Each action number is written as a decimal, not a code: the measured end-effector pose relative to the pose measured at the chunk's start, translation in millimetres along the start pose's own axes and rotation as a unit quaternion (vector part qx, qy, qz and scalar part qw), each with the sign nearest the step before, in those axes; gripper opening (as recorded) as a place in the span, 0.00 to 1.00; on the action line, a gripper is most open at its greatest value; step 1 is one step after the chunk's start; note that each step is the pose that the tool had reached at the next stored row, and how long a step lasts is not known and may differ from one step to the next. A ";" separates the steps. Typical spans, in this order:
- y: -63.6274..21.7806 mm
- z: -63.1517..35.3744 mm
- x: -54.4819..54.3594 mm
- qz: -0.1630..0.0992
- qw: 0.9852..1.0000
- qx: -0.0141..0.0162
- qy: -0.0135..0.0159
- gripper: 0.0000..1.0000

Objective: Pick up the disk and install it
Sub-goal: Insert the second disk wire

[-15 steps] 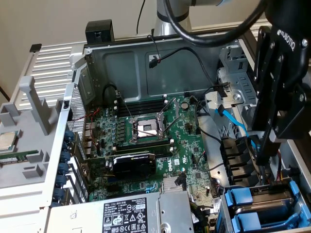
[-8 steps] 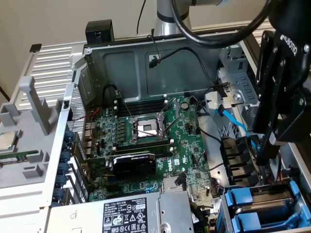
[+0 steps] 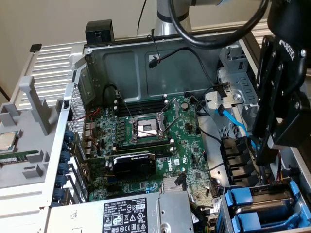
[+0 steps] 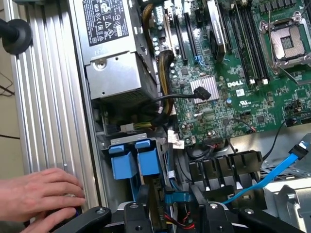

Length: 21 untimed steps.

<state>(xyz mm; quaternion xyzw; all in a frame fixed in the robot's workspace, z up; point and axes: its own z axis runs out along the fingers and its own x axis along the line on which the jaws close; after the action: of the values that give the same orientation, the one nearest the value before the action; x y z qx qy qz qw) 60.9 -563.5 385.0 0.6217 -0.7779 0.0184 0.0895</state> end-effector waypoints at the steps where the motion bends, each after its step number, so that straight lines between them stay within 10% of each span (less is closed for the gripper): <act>1: 0.1 0.5 -0.1 0.001 1.000 0.001 0.003 0.45; 3: 1.0 1.6 -0.1 0.004 1.000 0.003 0.007 0.45; 10: 7.8 8.7 0.3 0.008 1.000 0.016 0.005 0.45; 15: 8.4 11.0 0.0 0.013 1.000 0.025 0.011 0.45; 21: 10.7 11.6 0.5 0.019 0.999 0.028 0.012 0.45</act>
<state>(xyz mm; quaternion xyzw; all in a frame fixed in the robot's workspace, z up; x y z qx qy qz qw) 49.1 -563.2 374.5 0.6087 -0.7876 0.0496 0.0814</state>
